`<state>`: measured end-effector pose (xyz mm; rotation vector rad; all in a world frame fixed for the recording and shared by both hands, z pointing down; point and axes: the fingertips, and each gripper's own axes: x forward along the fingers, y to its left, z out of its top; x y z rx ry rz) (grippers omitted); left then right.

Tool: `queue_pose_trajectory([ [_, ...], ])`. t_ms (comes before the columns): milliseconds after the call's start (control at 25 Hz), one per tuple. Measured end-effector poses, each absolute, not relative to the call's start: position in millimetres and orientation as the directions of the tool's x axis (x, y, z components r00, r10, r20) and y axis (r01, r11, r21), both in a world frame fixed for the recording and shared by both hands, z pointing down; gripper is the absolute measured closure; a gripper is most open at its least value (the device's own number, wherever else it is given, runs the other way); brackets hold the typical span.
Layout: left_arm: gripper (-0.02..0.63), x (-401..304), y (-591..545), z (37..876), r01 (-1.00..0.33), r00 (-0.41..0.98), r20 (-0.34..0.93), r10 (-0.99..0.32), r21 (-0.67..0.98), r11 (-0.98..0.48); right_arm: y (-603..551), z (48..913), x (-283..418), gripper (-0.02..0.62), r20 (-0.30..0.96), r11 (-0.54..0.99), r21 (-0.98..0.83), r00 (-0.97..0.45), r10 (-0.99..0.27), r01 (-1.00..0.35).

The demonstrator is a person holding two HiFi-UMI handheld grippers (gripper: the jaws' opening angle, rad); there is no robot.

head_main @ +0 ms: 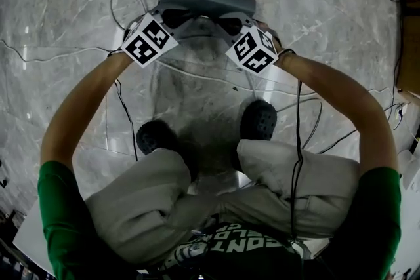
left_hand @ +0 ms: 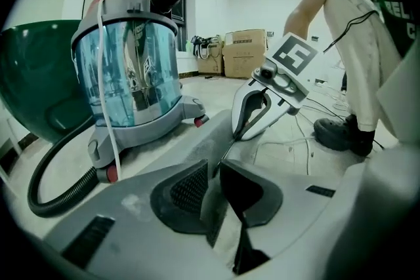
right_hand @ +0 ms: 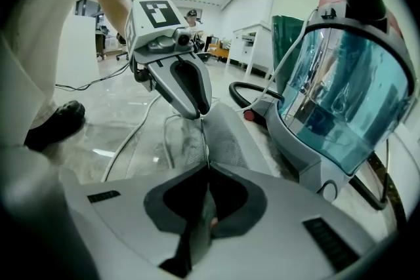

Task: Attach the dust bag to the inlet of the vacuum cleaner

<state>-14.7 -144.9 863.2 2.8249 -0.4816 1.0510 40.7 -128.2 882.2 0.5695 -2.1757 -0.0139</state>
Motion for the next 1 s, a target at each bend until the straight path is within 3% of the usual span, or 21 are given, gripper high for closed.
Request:
queue_pose_trajectory([
  [440, 0.552, -8, -143, 876, -0.265, 0.732, 0.662, -0.161, 0.059, -0.962, -128, 883, 39, 0.584, 0.741, 0.908, 0.191, -0.552, -0.382, -0.373],
  [1000, 0.575, 2, -145, 873, -0.228, 0.723, 0.675, -0.147, 0.032, -0.973, -133, 878, 46, 0.584, 0.751, 0.912, 0.126, -0.562, -0.345, -0.391],
])
